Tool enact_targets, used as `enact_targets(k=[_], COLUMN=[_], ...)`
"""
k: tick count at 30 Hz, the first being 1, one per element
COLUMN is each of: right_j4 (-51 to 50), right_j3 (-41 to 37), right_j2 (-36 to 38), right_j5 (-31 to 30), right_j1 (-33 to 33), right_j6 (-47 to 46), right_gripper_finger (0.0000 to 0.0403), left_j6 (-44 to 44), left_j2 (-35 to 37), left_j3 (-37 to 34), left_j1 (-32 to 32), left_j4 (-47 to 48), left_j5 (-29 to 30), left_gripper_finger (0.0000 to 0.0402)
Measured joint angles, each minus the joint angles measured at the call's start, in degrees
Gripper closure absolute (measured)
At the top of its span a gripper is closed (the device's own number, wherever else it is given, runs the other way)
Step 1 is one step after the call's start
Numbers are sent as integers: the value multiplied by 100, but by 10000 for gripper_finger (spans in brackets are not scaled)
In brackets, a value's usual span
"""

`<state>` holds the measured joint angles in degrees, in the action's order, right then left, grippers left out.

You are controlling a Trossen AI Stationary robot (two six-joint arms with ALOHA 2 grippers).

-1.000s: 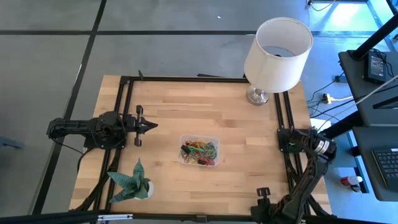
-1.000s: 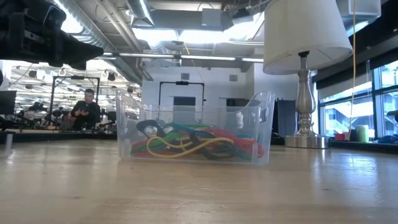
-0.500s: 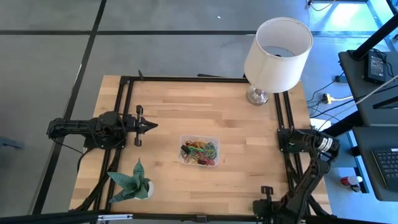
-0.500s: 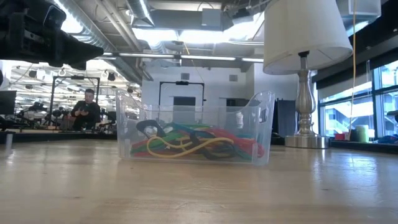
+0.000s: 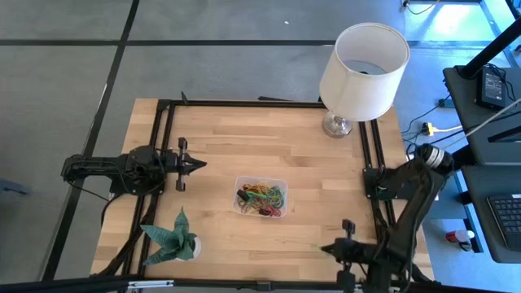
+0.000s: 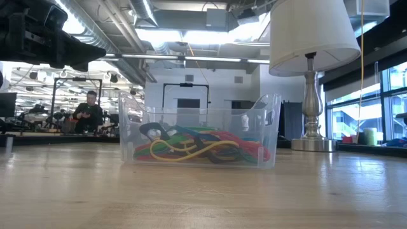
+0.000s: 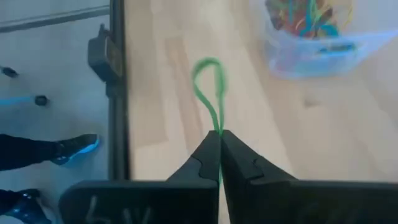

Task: Pick and place rubber bands into bin
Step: Put the green rubber band into the transparent bin

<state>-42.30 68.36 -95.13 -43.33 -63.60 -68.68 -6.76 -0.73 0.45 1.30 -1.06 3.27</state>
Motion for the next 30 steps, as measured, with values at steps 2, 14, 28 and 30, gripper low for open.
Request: enact_targets(k=[2,14,28,30], right_j4=[-21,1598,2777,2562], right_j3=[-5,4,57,241], right_j2=[211,671,-541,-786], right_j5=[-8,1432,3423,3568], right_j1=[183,2624,4674,4748], right_j6=[297,3460,4073,3994], right_gripper_finger=[399,401,403,403], left_j6=[0,0,0,0], left_j2=[0,0,0,0], left_j3=[0,0,0,0], left_j1=[0,-2,-2,0], left_j4=[0,0,0,0], left_j5=[-2,-7,2,2], left_gripper_finger=[400,400,400,400])
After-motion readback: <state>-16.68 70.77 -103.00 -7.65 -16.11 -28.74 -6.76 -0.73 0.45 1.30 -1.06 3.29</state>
